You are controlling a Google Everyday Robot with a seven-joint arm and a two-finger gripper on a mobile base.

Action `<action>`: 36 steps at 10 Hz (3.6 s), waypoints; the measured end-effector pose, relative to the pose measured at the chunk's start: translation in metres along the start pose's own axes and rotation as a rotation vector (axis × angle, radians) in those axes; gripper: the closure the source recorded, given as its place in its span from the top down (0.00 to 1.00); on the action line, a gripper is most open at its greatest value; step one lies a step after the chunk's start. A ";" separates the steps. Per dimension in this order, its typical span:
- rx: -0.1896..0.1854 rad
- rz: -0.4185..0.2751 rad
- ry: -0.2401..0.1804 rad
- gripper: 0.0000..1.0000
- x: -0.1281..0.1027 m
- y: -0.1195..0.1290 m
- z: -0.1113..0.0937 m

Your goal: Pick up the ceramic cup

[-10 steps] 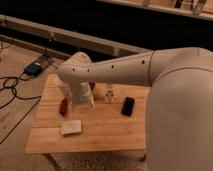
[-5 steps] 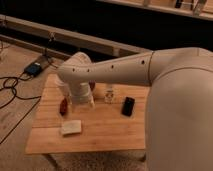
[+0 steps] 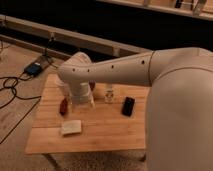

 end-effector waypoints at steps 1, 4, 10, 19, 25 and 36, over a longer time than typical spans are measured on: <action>0.000 0.000 0.000 0.65 0.000 0.000 0.000; 0.000 0.000 0.000 0.65 0.000 0.000 0.000; 0.000 0.000 0.000 0.65 0.000 0.000 0.000; -0.037 -0.164 -0.026 0.65 -0.025 0.103 0.009; -0.143 -0.270 -0.081 0.65 -0.108 0.155 0.038; -0.144 -0.576 -0.147 0.65 -0.152 0.227 0.026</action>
